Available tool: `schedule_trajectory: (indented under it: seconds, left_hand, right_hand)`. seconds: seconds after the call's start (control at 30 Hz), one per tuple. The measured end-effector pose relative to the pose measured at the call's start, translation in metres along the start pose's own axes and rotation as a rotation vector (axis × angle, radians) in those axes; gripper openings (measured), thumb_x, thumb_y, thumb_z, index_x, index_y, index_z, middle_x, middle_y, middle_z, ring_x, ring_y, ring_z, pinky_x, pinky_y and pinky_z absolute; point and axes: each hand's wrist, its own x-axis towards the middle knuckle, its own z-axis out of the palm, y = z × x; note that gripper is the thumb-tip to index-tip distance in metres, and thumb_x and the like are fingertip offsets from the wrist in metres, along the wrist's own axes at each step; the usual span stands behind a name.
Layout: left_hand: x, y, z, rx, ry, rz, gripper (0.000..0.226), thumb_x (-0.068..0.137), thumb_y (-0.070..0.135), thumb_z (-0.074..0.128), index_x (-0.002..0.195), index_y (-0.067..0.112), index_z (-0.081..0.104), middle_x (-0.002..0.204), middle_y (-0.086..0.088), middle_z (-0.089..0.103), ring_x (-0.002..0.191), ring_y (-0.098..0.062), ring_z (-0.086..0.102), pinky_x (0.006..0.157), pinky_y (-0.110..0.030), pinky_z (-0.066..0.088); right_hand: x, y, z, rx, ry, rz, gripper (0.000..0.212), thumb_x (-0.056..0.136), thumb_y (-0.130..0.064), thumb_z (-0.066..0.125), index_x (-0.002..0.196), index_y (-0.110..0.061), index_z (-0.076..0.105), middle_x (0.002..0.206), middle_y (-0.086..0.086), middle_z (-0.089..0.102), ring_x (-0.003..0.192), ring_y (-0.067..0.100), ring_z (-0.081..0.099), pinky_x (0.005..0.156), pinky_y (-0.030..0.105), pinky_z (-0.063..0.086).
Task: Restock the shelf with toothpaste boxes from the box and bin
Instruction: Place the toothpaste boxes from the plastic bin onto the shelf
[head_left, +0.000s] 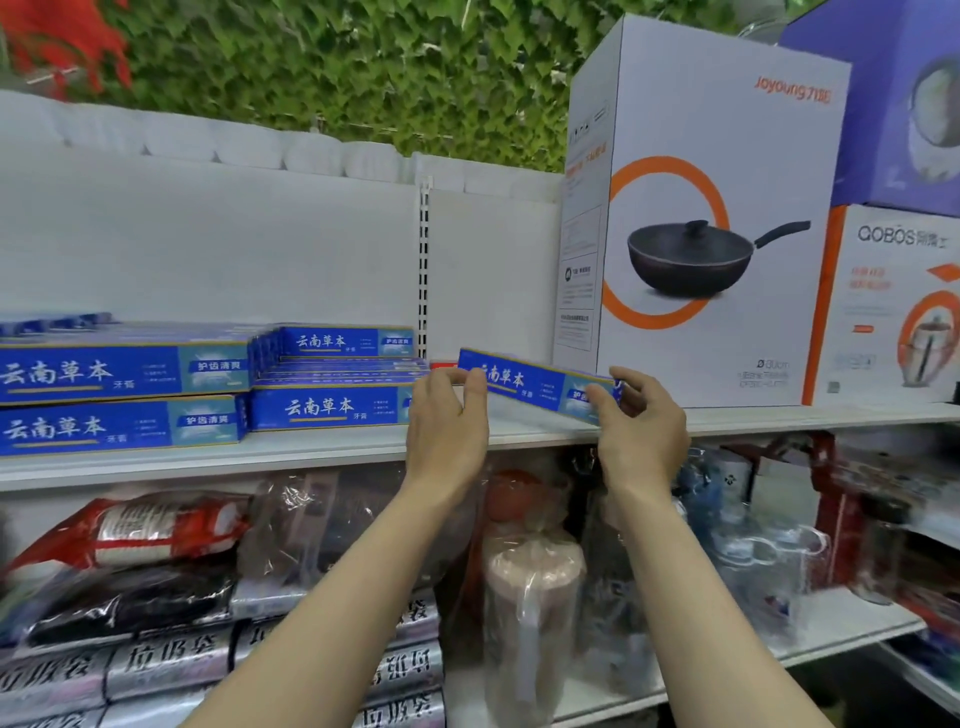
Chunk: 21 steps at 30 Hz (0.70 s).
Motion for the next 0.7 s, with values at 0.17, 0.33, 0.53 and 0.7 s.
schedule_trajectory:
  seconds: [0.17,0.33,0.53,0.7]
  left_hand:
    - [-0.005,-0.006,-0.01,0.086,0.243,0.103,0.035,0.102,0.033,0.049,0.128,0.011,0.052,0.14,-0.007,0.046,0.133,-0.022,0.036,0.105,-0.022,0.022]
    - [-0.01,-0.011,-0.03,0.144,0.399,0.059,0.043,0.101,0.031,0.051,0.137,0.007,0.047,0.157,-0.011,0.028,0.145,-0.024,0.022,0.116,-0.033,0.016]
    - [-0.013,-0.03,-0.056,0.223,0.433,-0.001,0.053,0.098,0.04,0.043,0.14,0.008,0.045,0.162,-0.014,0.02,0.149,-0.028,0.015,0.12,-0.043,0.012]
    - [-0.021,-0.043,-0.069,0.281,0.464,-0.021,0.052,0.099,0.039,0.044,0.14,0.007,0.045,0.161,-0.014,0.021,0.148,-0.029,0.018,0.12,-0.044,0.015]
  right_hand:
    - [-0.004,-0.016,-0.003,0.204,-0.085,-0.024,0.026,0.085,-0.024,0.079,0.11,-0.028,0.073,0.093,-0.009,0.073,0.085,0.0,0.069,0.084,0.029,0.057]
    - [-0.021,-0.02,0.029,0.284,-0.357,0.001,0.023,0.086,-0.014,0.077,0.104,-0.027,0.073,0.096,0.007,0.076,0.09,0.015,0.073,0.086,0.04,0.059]
    - [-0.04,-0.021,0.072,0.253,-0.559,-0.041,0.028,0.089,-0.013,0.075,0.112,-0.028,0.072,0.092,-0.01,0.07,0.087,-0.009,0.065,0.081,0.015,0.052]
    - [-0.056,-0.019,0.087,0.063,-0.499,-0.146,0.042,0.093,-0.029,0.07,0.134,-0.027,0.06,0.118,-0.013,0.065,0.113,0.005,0.061,0.096,0.021,0.047]
